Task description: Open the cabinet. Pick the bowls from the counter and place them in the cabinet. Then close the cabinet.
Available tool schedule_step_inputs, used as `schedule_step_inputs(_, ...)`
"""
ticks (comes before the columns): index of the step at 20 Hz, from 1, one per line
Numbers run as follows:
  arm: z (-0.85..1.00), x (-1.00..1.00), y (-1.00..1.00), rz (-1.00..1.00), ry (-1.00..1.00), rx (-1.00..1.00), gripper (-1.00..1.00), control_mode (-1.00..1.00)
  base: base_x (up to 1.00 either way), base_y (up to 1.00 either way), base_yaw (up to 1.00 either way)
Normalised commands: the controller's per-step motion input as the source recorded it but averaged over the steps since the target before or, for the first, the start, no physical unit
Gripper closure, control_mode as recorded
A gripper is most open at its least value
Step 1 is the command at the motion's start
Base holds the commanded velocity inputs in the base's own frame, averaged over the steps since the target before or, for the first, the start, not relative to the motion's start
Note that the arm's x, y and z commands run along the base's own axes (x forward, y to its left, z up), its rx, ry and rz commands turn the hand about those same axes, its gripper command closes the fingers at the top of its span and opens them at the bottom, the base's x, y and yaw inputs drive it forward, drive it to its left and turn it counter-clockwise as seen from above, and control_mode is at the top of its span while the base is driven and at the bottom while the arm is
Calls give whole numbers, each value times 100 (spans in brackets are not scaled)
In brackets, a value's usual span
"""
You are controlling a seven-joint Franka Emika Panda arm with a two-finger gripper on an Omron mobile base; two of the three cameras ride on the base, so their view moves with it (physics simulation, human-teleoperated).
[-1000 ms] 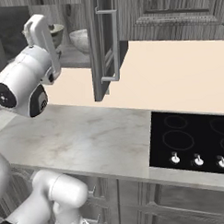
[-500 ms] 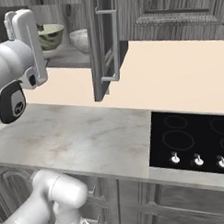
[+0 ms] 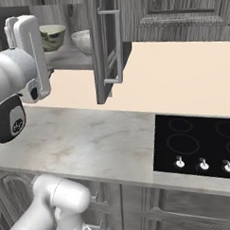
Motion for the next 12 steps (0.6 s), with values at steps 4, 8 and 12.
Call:
schedule_step_inputs(4,-9,-17,-16,0,5,0,-100,-100,0,0,0)
schedule_step_inputs(8,0,-1,-24,0,21,0,-100,-100,0,0,0)
schedule_step_inputs(12,0,-14,-28,0,22,0,-100,-100,0,0,0)
